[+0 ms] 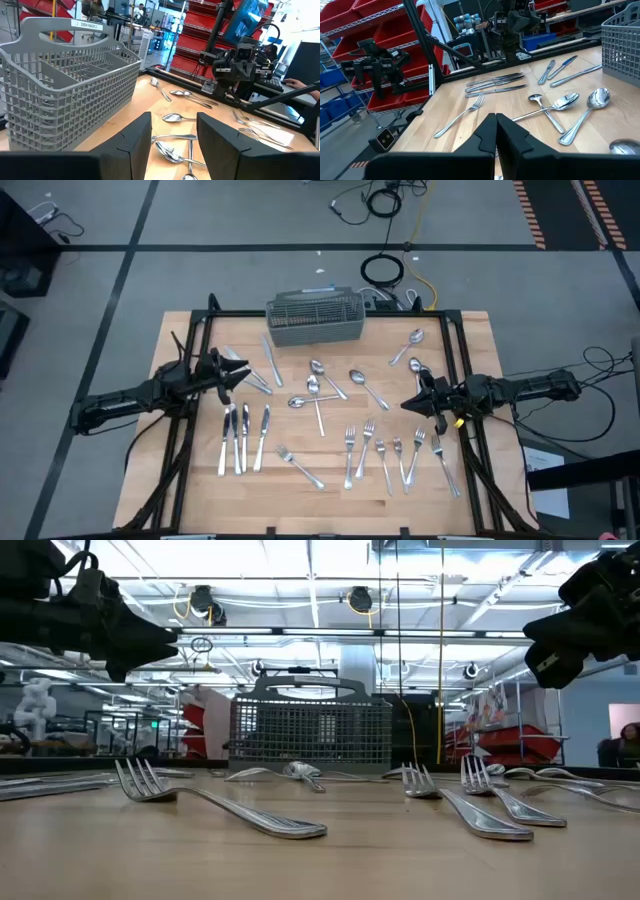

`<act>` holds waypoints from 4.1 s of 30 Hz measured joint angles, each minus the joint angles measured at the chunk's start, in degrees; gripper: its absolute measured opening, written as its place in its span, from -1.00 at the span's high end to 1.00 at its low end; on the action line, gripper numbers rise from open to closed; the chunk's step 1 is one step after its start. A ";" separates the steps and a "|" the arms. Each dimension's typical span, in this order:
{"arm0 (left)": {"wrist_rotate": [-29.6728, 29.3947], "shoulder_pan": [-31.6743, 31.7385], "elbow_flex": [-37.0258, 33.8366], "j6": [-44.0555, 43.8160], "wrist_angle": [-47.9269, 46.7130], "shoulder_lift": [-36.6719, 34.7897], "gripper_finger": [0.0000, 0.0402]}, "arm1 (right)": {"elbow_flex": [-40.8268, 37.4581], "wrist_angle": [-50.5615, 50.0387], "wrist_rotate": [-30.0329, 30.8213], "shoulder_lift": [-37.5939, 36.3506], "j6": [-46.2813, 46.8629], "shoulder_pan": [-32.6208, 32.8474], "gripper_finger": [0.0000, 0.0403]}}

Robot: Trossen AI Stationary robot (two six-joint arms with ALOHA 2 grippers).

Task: Sort silverware

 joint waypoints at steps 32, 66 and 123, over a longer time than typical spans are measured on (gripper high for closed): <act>0.01 0.00 -0.01 0.01 0.00 -0.02 0.18 | 0.00 0.00 -0.02 0.02 -0.01 0.00 1.00; -0.16 0.02 -0.02 0.11 0.09 -0.02 0.18 | 0.00 0.00 0.00 0.02 -0.01 -0.01 1.00; -1.87 0.06 0.00 5.77 6.07 0.00 0.18 | 53.37 -41.48 24.43 33.98 -14.80 0.01 0.22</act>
